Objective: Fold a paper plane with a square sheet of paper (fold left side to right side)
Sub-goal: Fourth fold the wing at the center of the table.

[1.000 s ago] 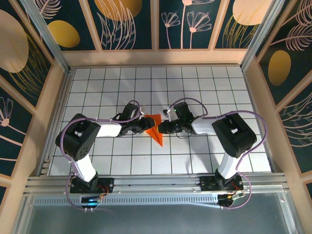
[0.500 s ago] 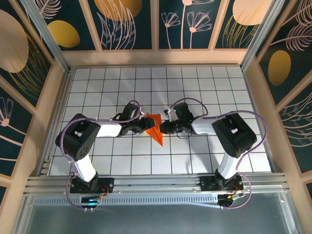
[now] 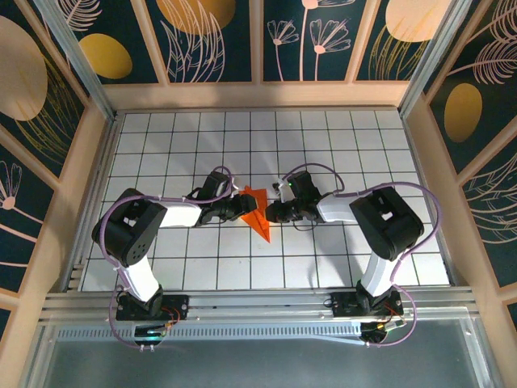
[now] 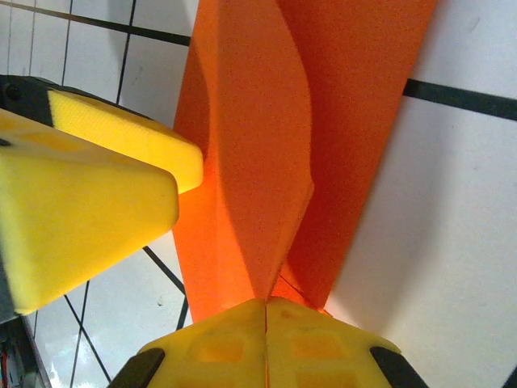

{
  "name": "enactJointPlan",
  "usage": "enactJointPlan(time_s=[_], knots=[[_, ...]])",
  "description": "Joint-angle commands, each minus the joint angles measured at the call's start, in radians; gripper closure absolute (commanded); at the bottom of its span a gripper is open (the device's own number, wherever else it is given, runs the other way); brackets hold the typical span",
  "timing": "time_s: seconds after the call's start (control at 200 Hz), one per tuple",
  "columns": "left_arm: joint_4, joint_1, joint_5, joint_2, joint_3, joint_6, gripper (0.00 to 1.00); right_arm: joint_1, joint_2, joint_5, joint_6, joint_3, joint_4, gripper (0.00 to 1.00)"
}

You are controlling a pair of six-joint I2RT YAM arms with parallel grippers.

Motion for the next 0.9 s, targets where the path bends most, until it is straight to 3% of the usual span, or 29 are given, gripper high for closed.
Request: enactJointPlan(time_s=[0.0, 0.661, 0.896], knots=[[-0.077, -0.001, -0.058, 0.022, -0.015, 0.023, 0.53, 0.007, 0.02, 0.017, -0.024, 0.013, -0.02, 0.92], [-0.077, -0.001, -0.055, 0.018, -0.01, 0.023, 0.54, 0.006, 0.056, 0.053, -0.045, 0.033, -0.049, 0.92], [-0.066, -0.001, -0.044, -0.01, -0.004, 0.018, 0.53, 0.011, 0.072, 0.085, -0.052, 0.023, -0.081, 1.0]])
